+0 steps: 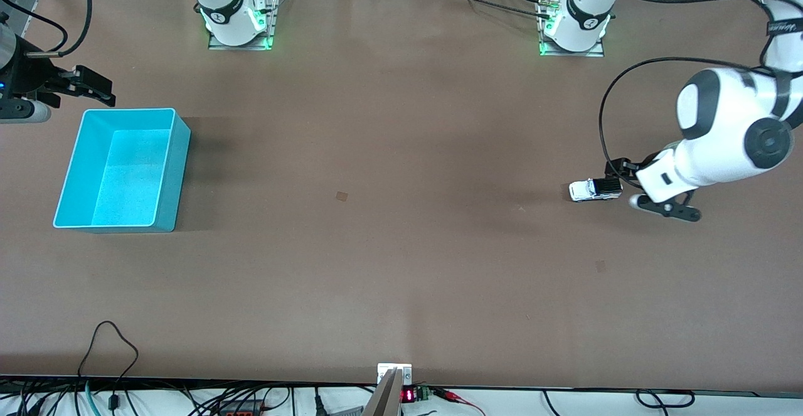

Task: Wind and store white jeep toy
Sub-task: 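Lower the left gripper over the jeep and close on it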

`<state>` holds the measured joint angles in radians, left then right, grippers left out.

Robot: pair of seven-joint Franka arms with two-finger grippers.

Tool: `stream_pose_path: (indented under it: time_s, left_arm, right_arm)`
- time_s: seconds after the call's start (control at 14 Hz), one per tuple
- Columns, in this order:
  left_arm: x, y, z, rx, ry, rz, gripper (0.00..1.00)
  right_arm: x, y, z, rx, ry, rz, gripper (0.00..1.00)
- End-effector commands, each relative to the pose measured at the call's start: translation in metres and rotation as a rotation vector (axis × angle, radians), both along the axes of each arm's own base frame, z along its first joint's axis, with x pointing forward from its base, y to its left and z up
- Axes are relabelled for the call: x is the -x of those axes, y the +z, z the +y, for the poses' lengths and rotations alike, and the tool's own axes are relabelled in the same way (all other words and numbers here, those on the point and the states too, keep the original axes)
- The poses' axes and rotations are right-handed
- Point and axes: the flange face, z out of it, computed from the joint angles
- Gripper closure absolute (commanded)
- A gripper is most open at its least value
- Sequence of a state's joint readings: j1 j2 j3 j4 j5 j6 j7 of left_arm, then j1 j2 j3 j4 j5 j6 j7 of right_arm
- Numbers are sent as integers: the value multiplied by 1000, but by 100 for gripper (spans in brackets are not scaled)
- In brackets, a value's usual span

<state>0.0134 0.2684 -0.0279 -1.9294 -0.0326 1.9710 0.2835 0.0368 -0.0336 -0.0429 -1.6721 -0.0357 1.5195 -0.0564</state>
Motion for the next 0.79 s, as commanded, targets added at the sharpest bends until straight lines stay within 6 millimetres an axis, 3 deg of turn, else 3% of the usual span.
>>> stream_pose_path:
  time_s: [0.0,0.14,0.5,0.72]
  left_arm:
    - [14,-23,-12,-23,-123,38,0]
    - [14,-36,-21,-39,-251,55,0]
    - [27,-71,-22,50,-603,9,0]
    - [28,-76,-26,58,-798,-6,0]
  right_arm:
    - [-2,5,2,-54,-20,-5,0]
    - [-2,5,2,-56,-20,-6,0]
    - [-1,5,7,-57,-13,-1,0]
    - [-1,4,7,-57,-11,0,0]
